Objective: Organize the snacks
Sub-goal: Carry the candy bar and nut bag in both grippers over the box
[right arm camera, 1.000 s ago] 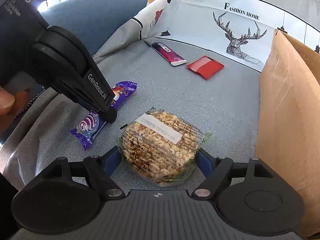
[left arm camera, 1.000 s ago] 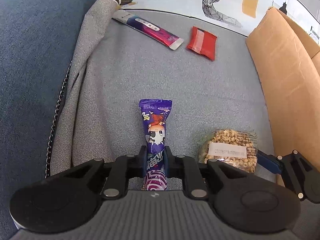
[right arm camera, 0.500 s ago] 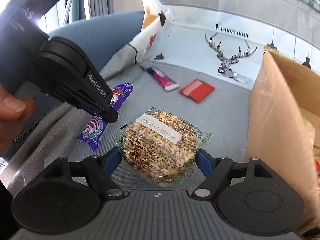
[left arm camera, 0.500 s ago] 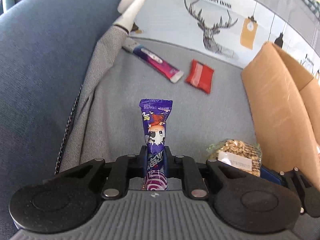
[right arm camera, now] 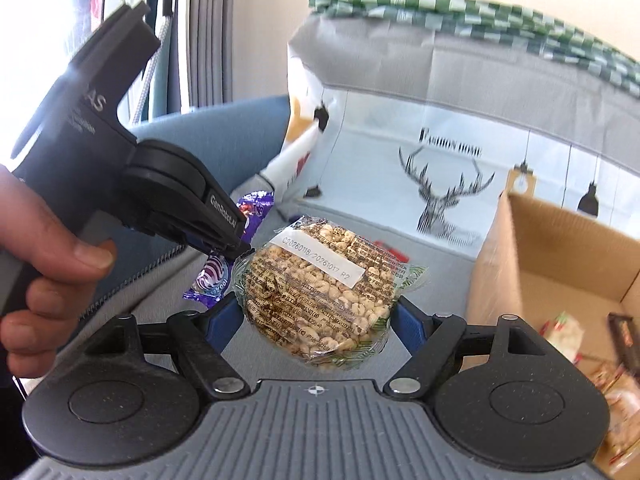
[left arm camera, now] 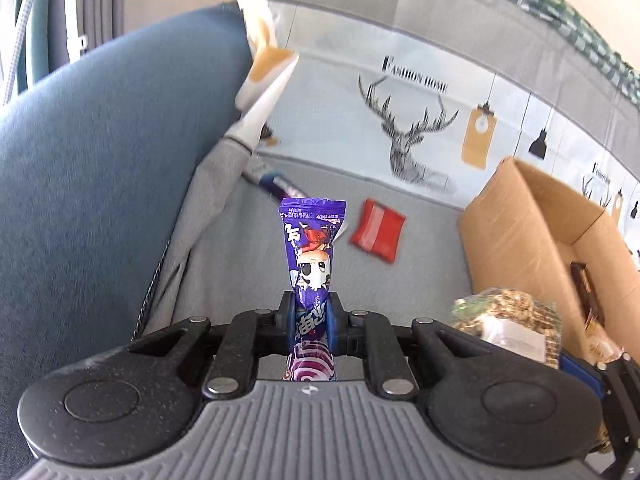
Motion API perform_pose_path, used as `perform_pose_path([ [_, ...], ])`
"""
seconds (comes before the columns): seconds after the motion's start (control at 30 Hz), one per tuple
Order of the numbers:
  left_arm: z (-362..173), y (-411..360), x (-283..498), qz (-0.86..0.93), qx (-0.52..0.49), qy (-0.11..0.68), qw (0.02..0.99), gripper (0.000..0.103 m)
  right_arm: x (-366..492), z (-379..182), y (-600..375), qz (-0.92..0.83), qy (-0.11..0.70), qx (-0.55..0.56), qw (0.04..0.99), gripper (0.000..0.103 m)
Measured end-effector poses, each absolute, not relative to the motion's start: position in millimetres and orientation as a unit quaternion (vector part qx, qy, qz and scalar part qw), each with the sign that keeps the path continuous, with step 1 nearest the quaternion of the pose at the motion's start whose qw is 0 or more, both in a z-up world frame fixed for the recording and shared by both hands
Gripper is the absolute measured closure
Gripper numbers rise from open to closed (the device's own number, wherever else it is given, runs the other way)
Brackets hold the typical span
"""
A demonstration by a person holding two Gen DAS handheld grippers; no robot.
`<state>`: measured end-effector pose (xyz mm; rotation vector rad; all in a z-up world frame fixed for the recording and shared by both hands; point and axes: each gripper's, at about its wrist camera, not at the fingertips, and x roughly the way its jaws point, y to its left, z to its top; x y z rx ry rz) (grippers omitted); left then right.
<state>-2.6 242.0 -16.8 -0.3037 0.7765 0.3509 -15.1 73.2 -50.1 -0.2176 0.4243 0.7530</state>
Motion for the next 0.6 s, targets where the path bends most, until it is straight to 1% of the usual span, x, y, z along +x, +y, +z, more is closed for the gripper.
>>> perform_pose_path([
  [0.6,22,189,12,0.14,-0.14,0.33,0.923,0.088,-10,-2,2,0.344,0.148,-0.085,0.923,0.022],
])
